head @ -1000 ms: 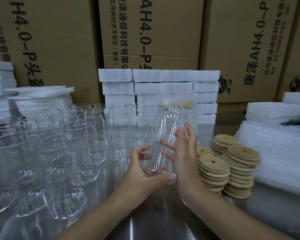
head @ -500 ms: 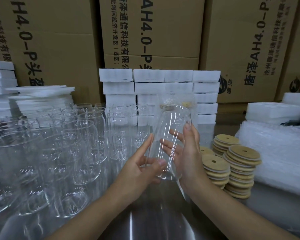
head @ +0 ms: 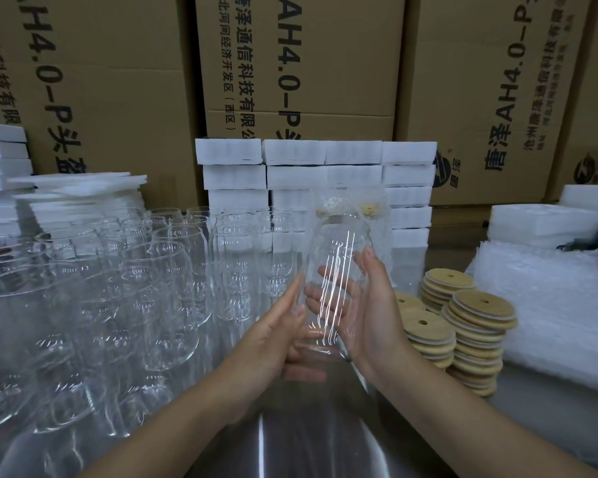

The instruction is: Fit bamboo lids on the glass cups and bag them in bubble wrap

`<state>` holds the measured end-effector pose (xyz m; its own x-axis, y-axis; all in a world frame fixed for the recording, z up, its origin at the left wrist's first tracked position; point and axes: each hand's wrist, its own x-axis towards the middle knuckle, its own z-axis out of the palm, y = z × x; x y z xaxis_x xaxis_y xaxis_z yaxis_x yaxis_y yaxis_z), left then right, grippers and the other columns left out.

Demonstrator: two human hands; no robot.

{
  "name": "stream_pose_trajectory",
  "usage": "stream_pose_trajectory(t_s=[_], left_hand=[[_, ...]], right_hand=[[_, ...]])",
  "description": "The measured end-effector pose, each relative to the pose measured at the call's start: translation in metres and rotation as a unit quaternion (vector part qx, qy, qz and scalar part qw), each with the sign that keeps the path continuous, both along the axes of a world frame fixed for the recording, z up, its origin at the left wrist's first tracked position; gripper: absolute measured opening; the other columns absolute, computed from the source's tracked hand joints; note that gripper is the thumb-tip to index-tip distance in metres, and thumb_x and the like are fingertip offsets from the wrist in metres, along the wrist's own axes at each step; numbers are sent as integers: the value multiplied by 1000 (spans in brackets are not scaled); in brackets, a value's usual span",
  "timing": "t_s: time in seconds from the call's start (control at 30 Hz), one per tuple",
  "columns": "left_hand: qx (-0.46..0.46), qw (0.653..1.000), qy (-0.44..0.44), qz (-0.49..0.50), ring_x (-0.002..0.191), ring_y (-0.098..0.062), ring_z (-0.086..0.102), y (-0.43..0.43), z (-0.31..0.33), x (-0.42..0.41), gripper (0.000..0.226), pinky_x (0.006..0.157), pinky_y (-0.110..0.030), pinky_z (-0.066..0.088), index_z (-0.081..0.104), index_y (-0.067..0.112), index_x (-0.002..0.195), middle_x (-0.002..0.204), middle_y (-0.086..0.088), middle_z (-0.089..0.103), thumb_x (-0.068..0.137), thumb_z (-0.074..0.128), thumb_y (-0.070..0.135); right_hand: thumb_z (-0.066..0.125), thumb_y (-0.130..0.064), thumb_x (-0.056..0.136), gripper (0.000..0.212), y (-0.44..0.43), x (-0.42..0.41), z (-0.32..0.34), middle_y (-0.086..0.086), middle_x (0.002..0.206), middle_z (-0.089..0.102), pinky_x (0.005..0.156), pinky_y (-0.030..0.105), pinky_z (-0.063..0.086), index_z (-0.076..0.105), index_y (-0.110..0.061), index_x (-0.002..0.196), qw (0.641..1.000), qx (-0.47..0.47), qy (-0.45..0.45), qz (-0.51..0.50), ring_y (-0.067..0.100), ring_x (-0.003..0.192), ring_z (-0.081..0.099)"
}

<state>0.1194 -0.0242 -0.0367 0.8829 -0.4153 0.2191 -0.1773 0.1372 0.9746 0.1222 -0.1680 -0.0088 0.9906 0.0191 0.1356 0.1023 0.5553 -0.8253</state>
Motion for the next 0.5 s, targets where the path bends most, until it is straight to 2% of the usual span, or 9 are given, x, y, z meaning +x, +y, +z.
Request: stream_pose_trajectory(t_s=[0.07, 0.17, 0.23, 0.3, 0.37, 0.43, 0.5], left_hand=[[-7, 1000, 25, -7, 107, -34, 66, -1, -3, 1, 68, 70, -35, 59, 42, 74, 119, 125, -13, 60, 56, 66, 77], [-28, 998, 57, -22, 127, -41, 50, -4, -7, 4, 80, 72, -43, 58, 39, 75, 121, 143, -14, 47, 49, 72, 82], [-26, 997, 66, -11, 128, -42, 47, -7, -8, 7, 83, 71, -44, 59, 39, 76, 120, 145, -11, 43, 44, 72, 85], [-16, 998, 64, 6, 124, -37, 54, -9, -8, 7, 85, 68, -42, 59, 40, 79, 115, 144, -8, 44, 36, 71, 87], [-4, 999, 50, 8, 112, -31, 63, -9, -9, 5, 84, 66, -40, 59, 39, 81, 112, 140, -6, 50, 34, 70, 88], [-3, 1000, 27, -1, 99, -24, 70, -8, -10, 0, 89, 64, -39, 59, 37, 74, 118, 130, -2, 60, 38, 73, 84], [0, 1000, 7, -1, 86, -18, 72, -9, -10, -3, 100, 64, -38, 60, 30, 59, 132, 118, 4, 68, 45, 78, 75]], right_hand=[[51, -66, 71, 45, -1, 3, -1, 1, 84, 76, 50, 32, 56, 58, -32, 100, 1000, -15, 13, 9, 20, 81, 73], [49, -63, 83, 36, 0, 7, -4, 2, 78, 75, 50, 34, 56, 64, -33, 93, 999, -13, 30, -9, 22, 76, 73], [44, -64, 86, 42, 2, 7, -5, -1, 75, 75, 52, 34, 57, 73, -38, 70, 999, -15, 30, -7, 19, 73, 73], [38, -65, 88, 52, 2, 6, -6, -5, 74, 75, 52, 33, 57, 70, -43, 53, 999, -13, 30, -2, 15, 72, 73], [37, -64, 90, 54, 2, 5, -5, -6, 73, 75, 52, 32, 57, 69, -44, 51, 1000, -7, 27, 6, 14, 71, 73], [38, -61, 91, 53, 1, 6, -6, -4, 72, 75, 51, 31, 56, 73, -38, 57, 1000, -4, 22, 6, 16, 68, 73], [43, -58, 90, 40, 1, 7, -7, 2, 77, 75, 52, 33, 58, 71, -31, 80, 1000, 2, 18, -22, 20, 71, 73]])
